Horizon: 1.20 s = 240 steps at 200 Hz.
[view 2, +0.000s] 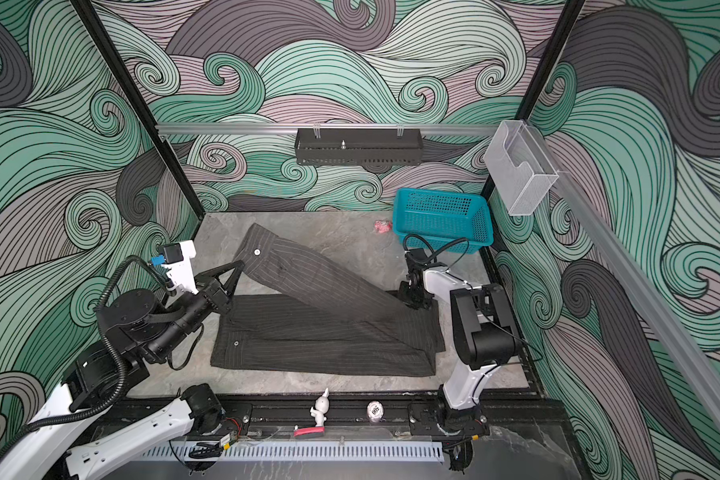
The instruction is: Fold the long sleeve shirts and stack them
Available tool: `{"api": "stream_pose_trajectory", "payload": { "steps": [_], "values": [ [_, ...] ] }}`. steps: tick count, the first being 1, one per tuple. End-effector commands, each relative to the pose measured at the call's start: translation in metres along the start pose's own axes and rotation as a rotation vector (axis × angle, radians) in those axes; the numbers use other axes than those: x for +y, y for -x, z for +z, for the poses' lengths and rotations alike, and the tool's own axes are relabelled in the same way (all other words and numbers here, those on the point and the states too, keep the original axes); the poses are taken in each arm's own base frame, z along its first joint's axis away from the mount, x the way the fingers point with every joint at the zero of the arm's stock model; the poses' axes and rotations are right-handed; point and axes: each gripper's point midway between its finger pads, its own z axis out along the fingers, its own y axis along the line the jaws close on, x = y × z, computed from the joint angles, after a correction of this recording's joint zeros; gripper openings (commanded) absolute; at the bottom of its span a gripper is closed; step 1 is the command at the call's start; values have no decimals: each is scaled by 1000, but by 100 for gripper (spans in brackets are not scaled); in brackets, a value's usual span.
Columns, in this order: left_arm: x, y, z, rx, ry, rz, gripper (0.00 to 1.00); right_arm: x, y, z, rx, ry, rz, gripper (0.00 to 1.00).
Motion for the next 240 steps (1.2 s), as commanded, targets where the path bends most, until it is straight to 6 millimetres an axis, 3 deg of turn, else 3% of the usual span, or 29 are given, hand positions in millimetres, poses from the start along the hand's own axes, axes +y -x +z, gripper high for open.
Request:
{"api": "stream_pose_trajectory", "payload": {
  "steps": [1,41,55,72,94,117,138,171,185,199,210,240],
  "values": [
    [43,-15,4,7,194,-9,0,-11,-5,-7,0,-40,-4,4],
    [97,-34,5,24,416,-43,0,-13,-7,-3,15,-50,-1,0],
    [93,-35,10,31,370,-55,0,-13,-7,-1,19,-51,-5,0],
    [64,-31,18,59,219,-35,0,-13,-6,-1,22,-51,-6,0],
    [-2,-27,23,131,-112,-23,0,-10,-7,-1,23,-35,-6,0],
    [-46,-40,18,290,-314,-109,0,-9,-6,-5,15,-27,-6,0],
    [-79,-61,6,449,-450,-172,0,-7,-6,-7,14,-12,-4,0],
    [-144,-86,-31,554,-715,-122,0,-6,-6,-7,16,-9,-7,0],
    [-161,-92,-41,599,-785,-135,0,-7,-7,-6,20,-11,-6,0],
    [-152,-96,-36,596,-719,-154,0,-6,-7,-5,23,-12,-10,0],
    [-131,-94,-27,534,-605,-168,0,-7,-7,-4,25,-15,-11,0],
    [-38,-72,-15,227,-246,-174,0,-10,-9,-2,34,-29,-11,0]
  ]
}}
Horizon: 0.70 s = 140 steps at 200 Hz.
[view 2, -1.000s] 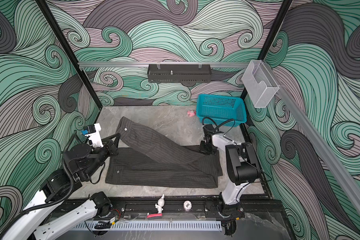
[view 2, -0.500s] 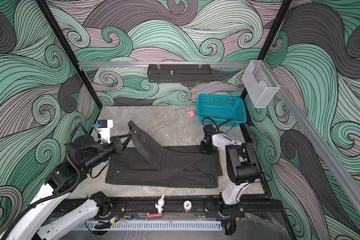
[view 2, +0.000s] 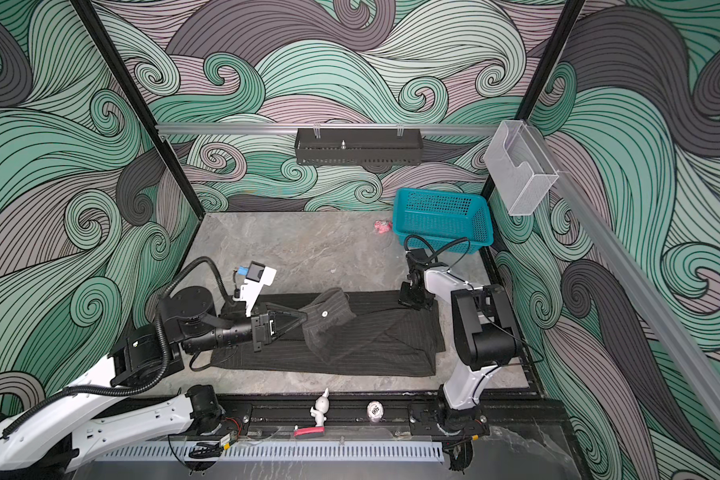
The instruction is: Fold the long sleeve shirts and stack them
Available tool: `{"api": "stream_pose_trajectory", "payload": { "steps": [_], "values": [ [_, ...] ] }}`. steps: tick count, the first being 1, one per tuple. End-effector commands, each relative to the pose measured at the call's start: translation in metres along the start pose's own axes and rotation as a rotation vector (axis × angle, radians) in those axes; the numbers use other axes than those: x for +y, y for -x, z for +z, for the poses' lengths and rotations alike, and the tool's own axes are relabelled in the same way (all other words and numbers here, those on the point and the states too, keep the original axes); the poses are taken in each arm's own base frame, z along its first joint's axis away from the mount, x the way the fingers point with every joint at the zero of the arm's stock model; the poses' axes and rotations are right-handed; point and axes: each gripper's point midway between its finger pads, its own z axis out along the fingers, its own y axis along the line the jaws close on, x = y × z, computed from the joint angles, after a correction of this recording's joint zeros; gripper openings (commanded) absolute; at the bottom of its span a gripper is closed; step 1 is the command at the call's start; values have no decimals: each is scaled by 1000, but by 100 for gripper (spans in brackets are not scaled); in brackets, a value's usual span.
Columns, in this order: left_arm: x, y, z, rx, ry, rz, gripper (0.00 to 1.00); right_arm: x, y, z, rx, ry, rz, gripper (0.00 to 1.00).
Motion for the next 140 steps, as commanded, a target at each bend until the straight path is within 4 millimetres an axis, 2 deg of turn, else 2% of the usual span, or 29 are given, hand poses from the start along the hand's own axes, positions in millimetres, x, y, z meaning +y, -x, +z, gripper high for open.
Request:
{"api": "stream_pose_trajectory", "payload": {
  "steps": [1,19,28,49,69,111,140],
  "values": [
    [55,34,-45,-299,269,-21,0,-5,-6,0,22,-16,-9,0],
    [107,37,-84,-424,529,-16,0,-6,-6,0,24,-19,-8,0],
    [126,36,-100,-474,624,-20,0,-6,-6,1,26,-23,-7,0],
    [162,30,-121,-554,777,-29,0,-7,-6,1,31,-30,-8,0],
    [191,21,-122,-558,870,-53,0,-8,-6,2,33,-37,-10,0],
    [247,7,-101,-517,906,-154,0,-10,-10,5,49,-44,-9,0],
    [280,7,-103,-516,922,-220,0,-10,-8,4,45,-45,-4,0]
  ]
}}
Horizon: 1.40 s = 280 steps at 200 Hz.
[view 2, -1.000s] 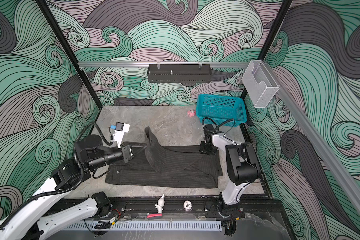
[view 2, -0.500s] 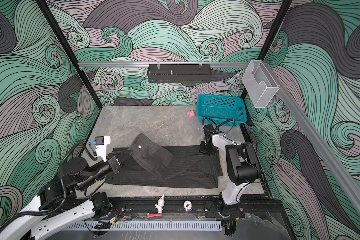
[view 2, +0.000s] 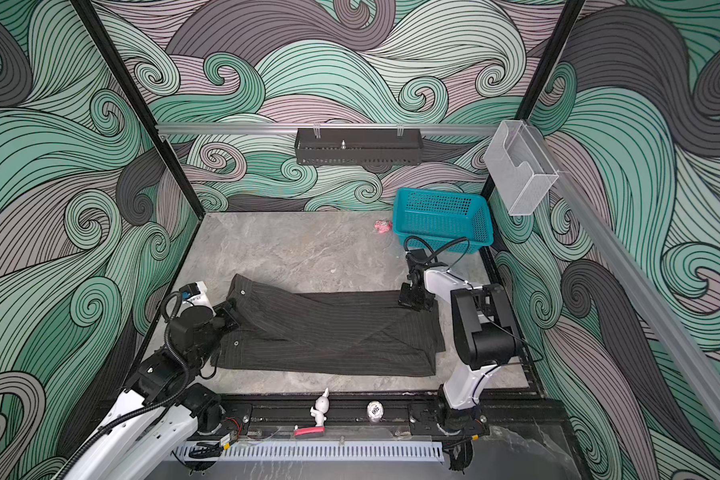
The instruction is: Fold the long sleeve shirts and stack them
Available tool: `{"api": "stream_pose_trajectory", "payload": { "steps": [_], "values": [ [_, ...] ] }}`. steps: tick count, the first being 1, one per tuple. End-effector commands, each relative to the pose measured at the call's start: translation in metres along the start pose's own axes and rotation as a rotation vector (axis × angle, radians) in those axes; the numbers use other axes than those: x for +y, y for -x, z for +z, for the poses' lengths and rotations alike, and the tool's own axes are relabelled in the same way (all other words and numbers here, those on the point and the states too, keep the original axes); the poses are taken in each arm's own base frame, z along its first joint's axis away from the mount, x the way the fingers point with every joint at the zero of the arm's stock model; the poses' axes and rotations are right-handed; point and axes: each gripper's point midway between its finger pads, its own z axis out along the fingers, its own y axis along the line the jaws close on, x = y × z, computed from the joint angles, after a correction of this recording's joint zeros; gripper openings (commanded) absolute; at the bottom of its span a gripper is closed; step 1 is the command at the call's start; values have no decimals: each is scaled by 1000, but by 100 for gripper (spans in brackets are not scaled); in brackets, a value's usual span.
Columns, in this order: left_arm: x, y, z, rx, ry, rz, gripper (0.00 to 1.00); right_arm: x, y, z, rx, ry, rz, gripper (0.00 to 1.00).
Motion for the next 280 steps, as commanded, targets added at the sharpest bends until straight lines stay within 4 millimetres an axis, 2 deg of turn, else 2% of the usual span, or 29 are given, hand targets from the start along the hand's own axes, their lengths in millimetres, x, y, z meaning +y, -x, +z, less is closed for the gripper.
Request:
{"api": "stream_pose_trajectory", "payload": {
  "steps": [1,50,72,92,115,141,144,152,156,157,163,170,177,193,208,224,250,263,280],
  "values": [
    [-9,13,12,-14,-79,-59,0,-8,-5,3,28,-36,-1,0],
    [32,3,37,68,42,-141,0,-8,-2,5,32,-48,13,0],
    [63,-13,37,140,200,-165,0,-9,-1,7,35,-54,21,0],
    [82,-30,37,187,277,-201,0,-9,-2,9,43,-56,28,0],
    [93,-41,42,216,318,-218,0,-8,-1,9,41,-55,28,0],
    [98,-43,47,246,352,-229,0,-7,0,6,36,-46,32,0],
    [97,-42,47,248,350,-231,2,-6,0,5,36,-41,31,0],
    [94,-39,47,254,340,-232,17,-3,1,1,30,-25,31,1],
    [91,-37,46,257,331,-232,24,-2,1,-2,28,-19,31,4],
    [91,-36,46,255,331,-231,29,-2,2,-4,25,-17,32,5],
    [86,-31,43,253,317,-228,41,0,3,-9,13,-11,32,11],
    [80,-22,38,242,303,-225,51,1,6,-19,-9,-5,34,22],
    [72,-11,32,226,280,-210,56,1,7,-29,-25,-1,37,30],
    [47,15,16,191,191,-146,65,0,6,-53,-66,9,57,39],
    [25,23,8,215,110,-114,66,-3,-1,-71,-83,15,85,45],
    [7,7,18,343,40,-118,64,-3,-18,-76,-59,44,118,46],
    [-15,-45,50,622,-5,-54,59,3,-61,-55,52,106,213,46],
    [-26,-65,63,761,-18,-37,57,2,-79,-43,88,97,262,47],
    [-28,-88,76,896,25,16,55,0,-95,-31,104,100,324,47]
  ]
}}
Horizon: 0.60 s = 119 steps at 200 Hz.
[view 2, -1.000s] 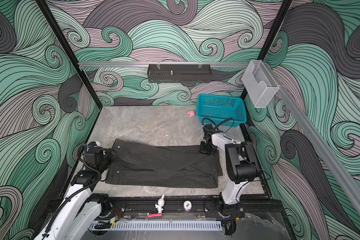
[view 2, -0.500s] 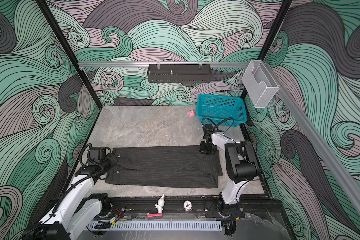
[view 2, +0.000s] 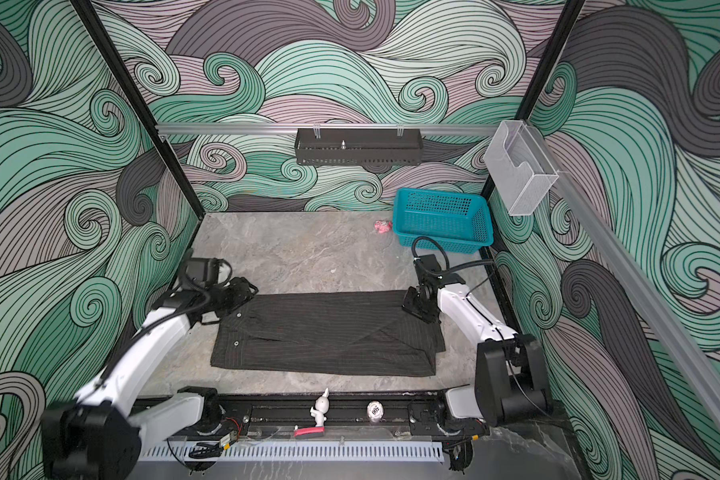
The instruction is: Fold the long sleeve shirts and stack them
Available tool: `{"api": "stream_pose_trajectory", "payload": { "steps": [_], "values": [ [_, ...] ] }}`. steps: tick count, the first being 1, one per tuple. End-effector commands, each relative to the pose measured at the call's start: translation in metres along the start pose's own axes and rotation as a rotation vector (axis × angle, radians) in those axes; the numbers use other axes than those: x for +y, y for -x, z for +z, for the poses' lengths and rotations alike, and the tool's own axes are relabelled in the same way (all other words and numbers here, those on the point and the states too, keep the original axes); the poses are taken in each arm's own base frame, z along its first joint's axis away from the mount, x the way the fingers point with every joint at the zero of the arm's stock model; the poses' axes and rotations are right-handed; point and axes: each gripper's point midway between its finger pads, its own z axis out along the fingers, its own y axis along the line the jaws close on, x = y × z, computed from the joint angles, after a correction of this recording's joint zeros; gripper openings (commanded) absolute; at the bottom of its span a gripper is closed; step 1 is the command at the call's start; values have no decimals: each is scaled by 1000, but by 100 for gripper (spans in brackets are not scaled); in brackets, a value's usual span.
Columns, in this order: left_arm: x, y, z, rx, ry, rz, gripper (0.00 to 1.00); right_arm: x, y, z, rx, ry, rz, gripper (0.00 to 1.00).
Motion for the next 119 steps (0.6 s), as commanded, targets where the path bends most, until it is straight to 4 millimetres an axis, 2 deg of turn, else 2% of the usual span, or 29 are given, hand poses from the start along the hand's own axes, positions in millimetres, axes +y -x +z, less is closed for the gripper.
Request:
{"api": "stream_pose_trajectory", "payload": {
  "steps": [1,10,36,70,95,119],
  "values": [
    [-11,-30,24,233,2,66,54,-8,-33,18,83,-3,142,47],
    [-5,-36,37,295,33,57,54,-8,-38,24,90,5,166,47],
    [20,-49,51,376,134,22,54,-7,-42,41,122,-9,187,47],
    [60,-71,63,473,177,-139,52,10,-20,62,134,-41,110,44],
    [82,-72,55,437,165,-273,52,46,9,70,128,-21,2,41],
    [90,-73,45,409,150,-333,52,94,36,76,138,16,-119,40]
  ]
}}
